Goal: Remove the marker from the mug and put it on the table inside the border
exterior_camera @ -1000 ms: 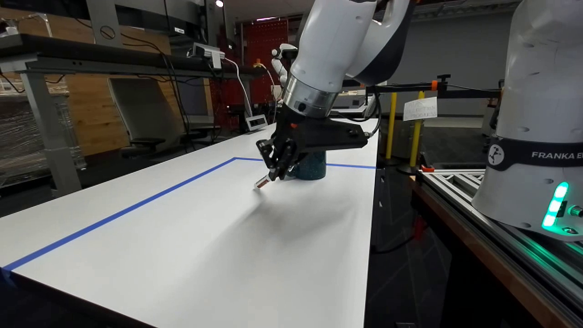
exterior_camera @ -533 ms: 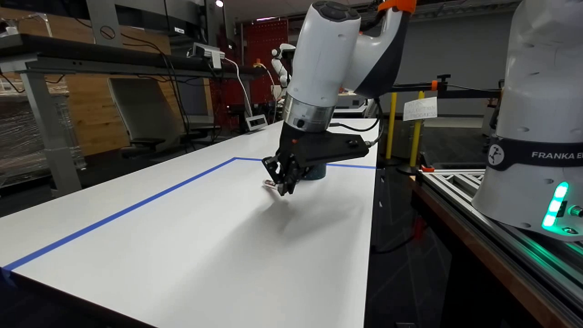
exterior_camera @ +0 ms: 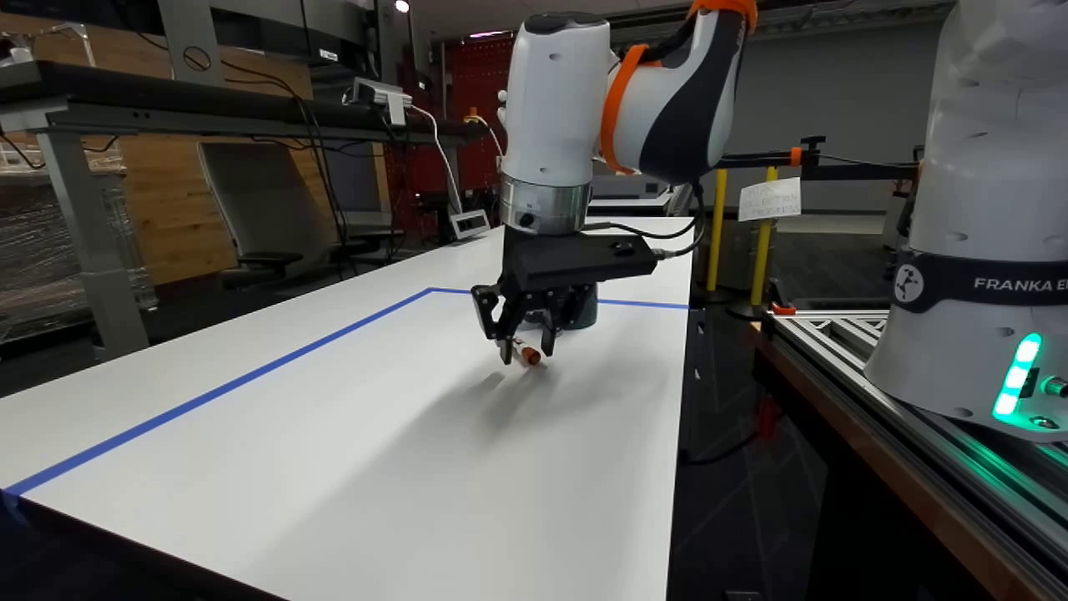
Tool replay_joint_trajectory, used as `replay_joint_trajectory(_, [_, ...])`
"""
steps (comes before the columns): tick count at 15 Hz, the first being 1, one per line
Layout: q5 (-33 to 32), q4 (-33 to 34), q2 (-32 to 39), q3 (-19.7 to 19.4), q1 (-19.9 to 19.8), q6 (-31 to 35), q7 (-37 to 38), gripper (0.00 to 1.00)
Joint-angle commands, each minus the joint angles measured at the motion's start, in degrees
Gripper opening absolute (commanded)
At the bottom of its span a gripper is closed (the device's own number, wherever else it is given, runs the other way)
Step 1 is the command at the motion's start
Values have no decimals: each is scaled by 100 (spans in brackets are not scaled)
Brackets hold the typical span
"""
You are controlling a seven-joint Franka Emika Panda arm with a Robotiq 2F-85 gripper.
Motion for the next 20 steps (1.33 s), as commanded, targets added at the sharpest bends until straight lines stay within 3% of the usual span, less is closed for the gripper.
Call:
replay_joint_trajectory(1, [1430,-267,-417,237,-168,175,-1120,88])
replay_joint_trajectory(2, [1808,-298,-498,367,-246,180,-1436,97])
replay_joint_trajectory(3, [2217,-355,-612,514,-338,196,-1842,100])
replay_joint_trajectory(10, [4267,-386,-1414,1179,-676,-30,-4649,100])
replay_joint_trajectory(11, [4708,-393,-1554,16,551,-46,-5126,100])
replay_joint_trajectory(15, [5549,-392,-2275,-846,1445,-934,-6489,100])
replay_joint_trajectory(20, [5622,-280,-3051,-1322,1807,-1976,-7576,100])
